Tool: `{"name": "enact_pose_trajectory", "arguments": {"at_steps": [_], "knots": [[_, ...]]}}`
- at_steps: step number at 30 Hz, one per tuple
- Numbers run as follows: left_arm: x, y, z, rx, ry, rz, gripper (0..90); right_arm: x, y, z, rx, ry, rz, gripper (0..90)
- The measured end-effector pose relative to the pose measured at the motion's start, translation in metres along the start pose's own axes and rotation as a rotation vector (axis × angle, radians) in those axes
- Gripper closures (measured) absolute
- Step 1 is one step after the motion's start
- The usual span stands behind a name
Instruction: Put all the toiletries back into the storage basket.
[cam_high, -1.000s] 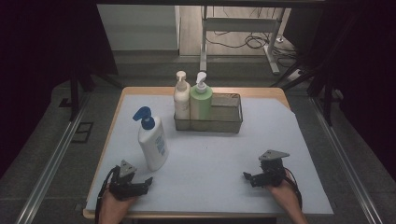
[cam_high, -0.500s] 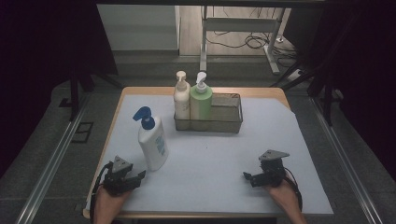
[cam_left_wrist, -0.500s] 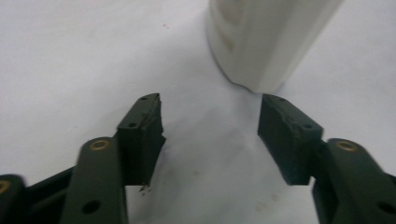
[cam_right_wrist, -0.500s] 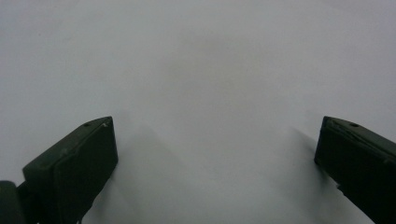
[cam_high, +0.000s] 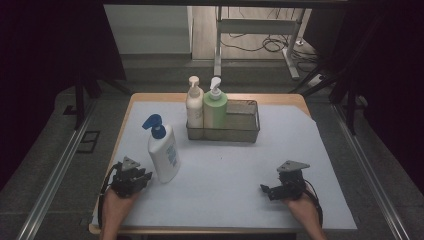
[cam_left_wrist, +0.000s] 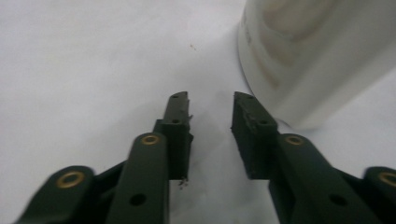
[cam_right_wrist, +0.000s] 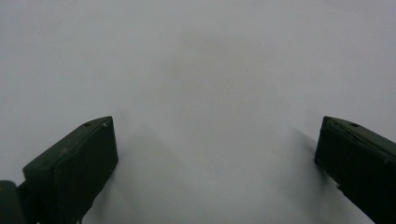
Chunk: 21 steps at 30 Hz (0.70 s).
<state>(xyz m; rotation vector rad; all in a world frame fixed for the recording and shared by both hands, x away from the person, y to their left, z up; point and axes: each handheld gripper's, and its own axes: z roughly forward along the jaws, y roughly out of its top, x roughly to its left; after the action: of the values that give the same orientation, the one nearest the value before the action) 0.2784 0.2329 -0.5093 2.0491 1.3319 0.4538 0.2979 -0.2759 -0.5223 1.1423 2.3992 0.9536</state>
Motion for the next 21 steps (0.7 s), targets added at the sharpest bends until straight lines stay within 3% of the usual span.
{"name": "enact_pose_trajectory", "arguments": {"at_steps": [11, 14, 21], "knots": [[0.002, 0.014, 0.016, 0.004, -0.061, 0.006, 88.4, 0.0, 0.0, 0.0, 0.002, 0.001, 0.0, 0.0], [-0.001, 0.017, 0.02, 0.018, -0.069, 0.026, 89.3, 0.0, 0.0, 0.0, 0.001, 0.001, 0.0, 0.0], [-0.004, 0.018, 0.025, 0.017, -0.086, 0.023, 89.4, 0.0, 0.0, 0.0, 0.0, 0.0, 0.001, 0.0]]}}
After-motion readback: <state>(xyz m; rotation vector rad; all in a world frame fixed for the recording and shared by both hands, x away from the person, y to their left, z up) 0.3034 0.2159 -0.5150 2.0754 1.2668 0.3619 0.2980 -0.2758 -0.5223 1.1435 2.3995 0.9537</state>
